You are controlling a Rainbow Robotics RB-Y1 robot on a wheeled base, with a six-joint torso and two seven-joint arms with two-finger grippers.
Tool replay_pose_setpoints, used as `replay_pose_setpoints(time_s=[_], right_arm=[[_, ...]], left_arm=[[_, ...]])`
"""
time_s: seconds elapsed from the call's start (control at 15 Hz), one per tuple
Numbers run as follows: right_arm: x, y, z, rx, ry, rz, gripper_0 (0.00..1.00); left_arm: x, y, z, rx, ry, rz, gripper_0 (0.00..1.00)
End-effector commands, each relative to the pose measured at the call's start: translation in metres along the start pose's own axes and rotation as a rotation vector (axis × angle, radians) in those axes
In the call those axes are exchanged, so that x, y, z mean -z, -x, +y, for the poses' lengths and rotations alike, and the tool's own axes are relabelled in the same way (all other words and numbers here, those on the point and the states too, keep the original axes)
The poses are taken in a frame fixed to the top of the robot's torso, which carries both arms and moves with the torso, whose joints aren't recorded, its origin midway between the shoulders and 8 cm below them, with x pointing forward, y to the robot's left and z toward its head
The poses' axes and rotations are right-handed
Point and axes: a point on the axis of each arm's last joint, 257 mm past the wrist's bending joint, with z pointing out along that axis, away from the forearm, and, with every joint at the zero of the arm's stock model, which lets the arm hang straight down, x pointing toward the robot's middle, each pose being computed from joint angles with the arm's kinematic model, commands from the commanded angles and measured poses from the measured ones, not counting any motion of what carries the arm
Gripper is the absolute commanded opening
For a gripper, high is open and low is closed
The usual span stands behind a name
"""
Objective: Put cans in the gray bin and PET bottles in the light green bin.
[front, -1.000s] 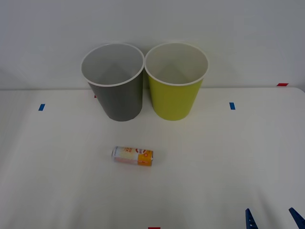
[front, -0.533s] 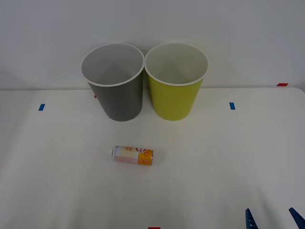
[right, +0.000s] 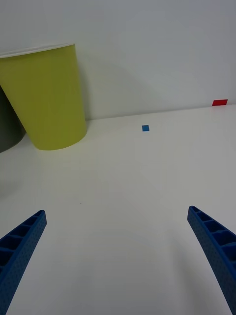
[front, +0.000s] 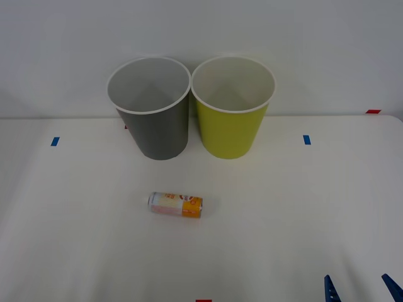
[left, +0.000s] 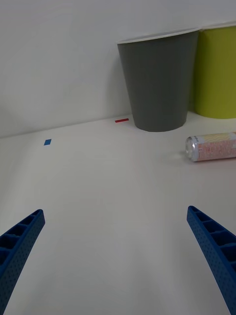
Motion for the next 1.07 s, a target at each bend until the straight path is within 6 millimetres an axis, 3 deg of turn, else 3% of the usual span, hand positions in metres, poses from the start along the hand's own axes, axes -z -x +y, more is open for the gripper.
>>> replay_pose_setpoints(time_s=[0.07,1.0,1.07], right_arm=[[0.0,0.0,0.0,0.0,0.0,0.0,1.0],[0.0,0.0,0.0,0.0,0.0,0.0,1.0],[0.0,0.0,0.0,0.0,0.0,0.0,1.0]], left_arm=[[0.0,0.0,0.0,0.0,0.0,0.0,1.0],[0.0,0.0,0.0,0.0,0.0,0.0,1.0],[-0.003,-0.012,-0.006,0.017,-0.002,0.018,1.0]])
